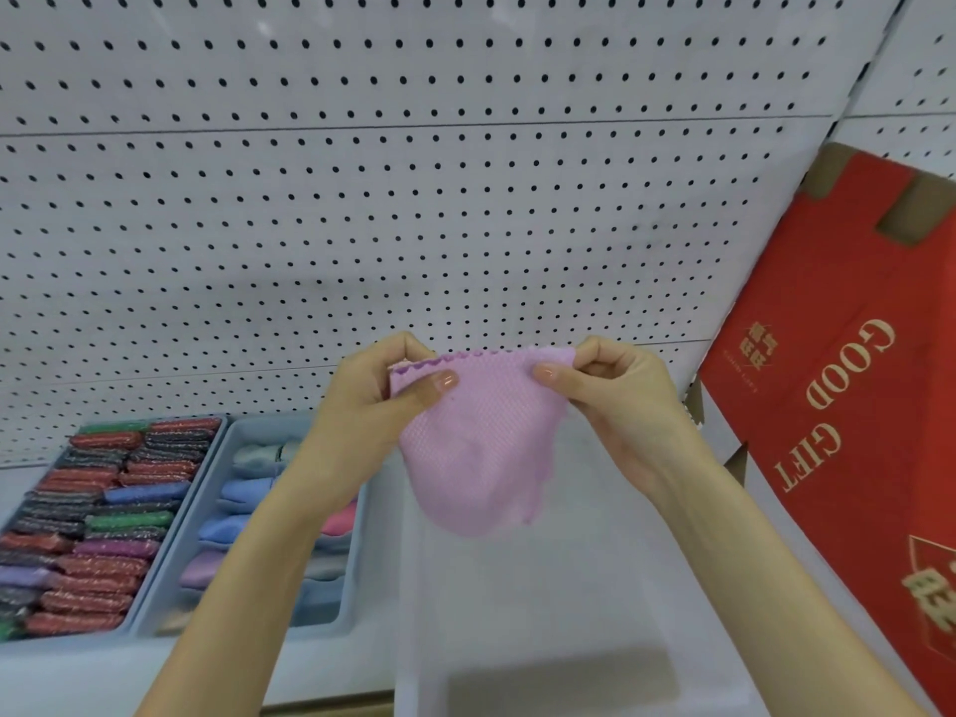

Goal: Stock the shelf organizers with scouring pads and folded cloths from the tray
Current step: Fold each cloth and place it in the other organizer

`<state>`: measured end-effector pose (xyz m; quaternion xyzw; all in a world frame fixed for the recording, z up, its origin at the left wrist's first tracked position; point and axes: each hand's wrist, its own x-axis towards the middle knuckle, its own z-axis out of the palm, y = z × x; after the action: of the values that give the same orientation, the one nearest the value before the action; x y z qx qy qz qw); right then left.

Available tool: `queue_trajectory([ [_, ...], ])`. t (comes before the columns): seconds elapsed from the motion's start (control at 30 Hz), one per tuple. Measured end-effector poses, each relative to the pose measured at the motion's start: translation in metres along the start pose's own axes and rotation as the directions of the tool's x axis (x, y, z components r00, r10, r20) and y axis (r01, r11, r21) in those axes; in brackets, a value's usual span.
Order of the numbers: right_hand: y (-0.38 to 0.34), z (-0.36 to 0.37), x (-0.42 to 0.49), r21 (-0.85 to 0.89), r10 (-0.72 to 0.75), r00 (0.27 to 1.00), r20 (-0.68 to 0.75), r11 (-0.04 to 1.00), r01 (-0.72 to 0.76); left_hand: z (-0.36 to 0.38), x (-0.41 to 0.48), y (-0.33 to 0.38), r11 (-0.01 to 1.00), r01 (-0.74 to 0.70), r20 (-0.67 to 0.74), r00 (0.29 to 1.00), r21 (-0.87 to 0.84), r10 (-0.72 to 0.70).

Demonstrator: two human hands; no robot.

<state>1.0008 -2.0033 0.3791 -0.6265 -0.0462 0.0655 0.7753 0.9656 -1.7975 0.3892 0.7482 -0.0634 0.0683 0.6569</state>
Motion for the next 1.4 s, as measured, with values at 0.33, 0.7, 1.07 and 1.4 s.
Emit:
queue_trajectory([
  [0.33,-0.007,-0.006,-0.001,0.053,-0.024,0.997,-0.074,0.998,0.028,0.008,-0.002,0.004,0.914,-0.214,0.128,0.975,0.343,0.180],
  [0.7,-0.009,-0.014,-0.004,0.008,-0.104,0.980,-0.172,0.994,0.107,0.010,0.006,0.003,0.985,-0.095,0.036,0.995,0.143,0.091],
  [1.07,-0.024,-0.034,0.000,-0.527,-0.013,0.995,0.096,0.848,0.062,0.012,0.022,-0.001,0.990,0.042,-0.003,0.999,0.137,-0.042],
  [1.4,-0.062,-0.032,-0.014,-0.068,-0.141,0.769,0.624,0.970,0.233,0.008,0.012,0.052,0.957,-0.158,0.347,0.907,-0.243,0.237],
])
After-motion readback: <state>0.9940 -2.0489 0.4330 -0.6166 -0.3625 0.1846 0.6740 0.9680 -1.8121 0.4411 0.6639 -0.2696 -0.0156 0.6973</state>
